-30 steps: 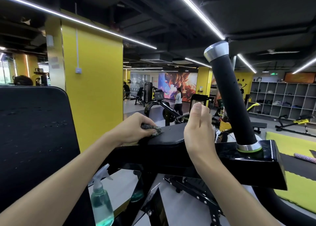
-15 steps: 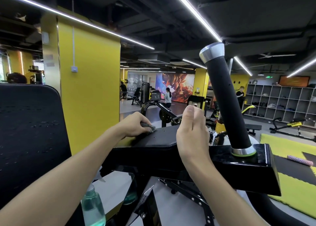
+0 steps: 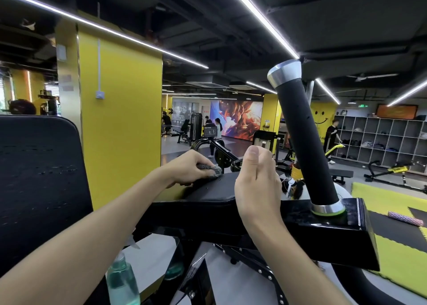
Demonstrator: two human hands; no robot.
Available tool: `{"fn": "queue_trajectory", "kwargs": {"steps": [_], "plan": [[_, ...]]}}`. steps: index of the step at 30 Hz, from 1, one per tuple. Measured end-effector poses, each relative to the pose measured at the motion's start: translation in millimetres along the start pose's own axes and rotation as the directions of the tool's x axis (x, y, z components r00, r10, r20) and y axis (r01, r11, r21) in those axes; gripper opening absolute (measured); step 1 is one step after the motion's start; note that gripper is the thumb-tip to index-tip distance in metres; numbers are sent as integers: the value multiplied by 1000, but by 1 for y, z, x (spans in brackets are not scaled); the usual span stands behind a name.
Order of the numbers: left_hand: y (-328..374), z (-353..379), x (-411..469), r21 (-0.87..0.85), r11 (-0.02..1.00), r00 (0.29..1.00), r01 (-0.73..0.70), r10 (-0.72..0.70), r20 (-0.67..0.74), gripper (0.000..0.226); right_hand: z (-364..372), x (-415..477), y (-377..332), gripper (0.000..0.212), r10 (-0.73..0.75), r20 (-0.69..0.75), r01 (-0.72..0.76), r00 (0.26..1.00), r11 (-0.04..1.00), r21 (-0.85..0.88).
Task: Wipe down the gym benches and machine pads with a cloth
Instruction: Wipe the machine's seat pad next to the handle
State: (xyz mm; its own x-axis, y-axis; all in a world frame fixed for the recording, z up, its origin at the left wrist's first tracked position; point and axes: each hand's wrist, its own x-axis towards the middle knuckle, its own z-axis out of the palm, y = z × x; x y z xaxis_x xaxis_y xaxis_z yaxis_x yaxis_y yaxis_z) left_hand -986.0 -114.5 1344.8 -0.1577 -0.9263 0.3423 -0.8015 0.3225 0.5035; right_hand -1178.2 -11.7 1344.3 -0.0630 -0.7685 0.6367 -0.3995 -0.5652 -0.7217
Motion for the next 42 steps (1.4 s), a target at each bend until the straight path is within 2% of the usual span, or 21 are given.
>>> {"fn": "queue_trajectory", "kwargs": {"steps": [3, 8, 13, 16, 19, 23, 27, 29, 32, 37, 39, 42], "plan": [[-5, 2, 6, 122, 989, 997, 79, -77, -17, 16, 0, -1, 0, 55, -1, 2, 1, 1000, 1000, -4], [14, 1, 12, 10, 1000, 998, -18, 17, 54, 15, 0, 1, -1, 32, 4, -5, -4, 1000, 1000, -10], [8, 8, 20, 137, 988, 997, 77, -78, 3, 18, 0, 0, 2, 47, -2, -5, 2, 1000, 1000, 1], [22, 4, 22, 128, 992, 995, 14, -27, 97, 13, 0, -1, 2, 50, -1, 1, 1, 1000, 1000, -1], [23, 3, 16, 81, 996, 998, -20, 15, 61, 14, 0, 0, 2, 46, -4, 0, 4, 1000, 1000, 7], [28, 8, 13, 135, 991, 998, -1, -6, 56, 20, 2, 0, 3, 57, -3, -7, 3, 1000, 1000, 3], [49, 1, 3, 66, 990, 992, -122, 119, 37, 17, 2, 1, 4, 50, 5, -18, -4, 1000, 1000, 11], [43, 1, -3, 64, 992, 994, -109, 107, 27, 16, 1, 1, 4, 40, 18, -8, -18, 1000, 1000, 23], [32, 0, -9, 100, 995, 1000, -29, 30, -10, 18, 0, 0, 3, 41, 20, -8, -20, 1000, 999, 34], [43, -9, -31, -72, 991, 993, -110, 112, 30, 15, 1, 1, 2, 45, 20, -11, -20, 1000, 1000, 8], [38, -8, -32, -30, 994, 994, -105, 106, 8, 15, 1, 0, 2, 47, 19, -5, -19, 1000, 1000, 5], [36, -6, -30, 111, 993, 1000, -26, 27, -6, 16, 0, -1, 1, 49, 21, -4, -21, 1000, 1000, 9]]}}
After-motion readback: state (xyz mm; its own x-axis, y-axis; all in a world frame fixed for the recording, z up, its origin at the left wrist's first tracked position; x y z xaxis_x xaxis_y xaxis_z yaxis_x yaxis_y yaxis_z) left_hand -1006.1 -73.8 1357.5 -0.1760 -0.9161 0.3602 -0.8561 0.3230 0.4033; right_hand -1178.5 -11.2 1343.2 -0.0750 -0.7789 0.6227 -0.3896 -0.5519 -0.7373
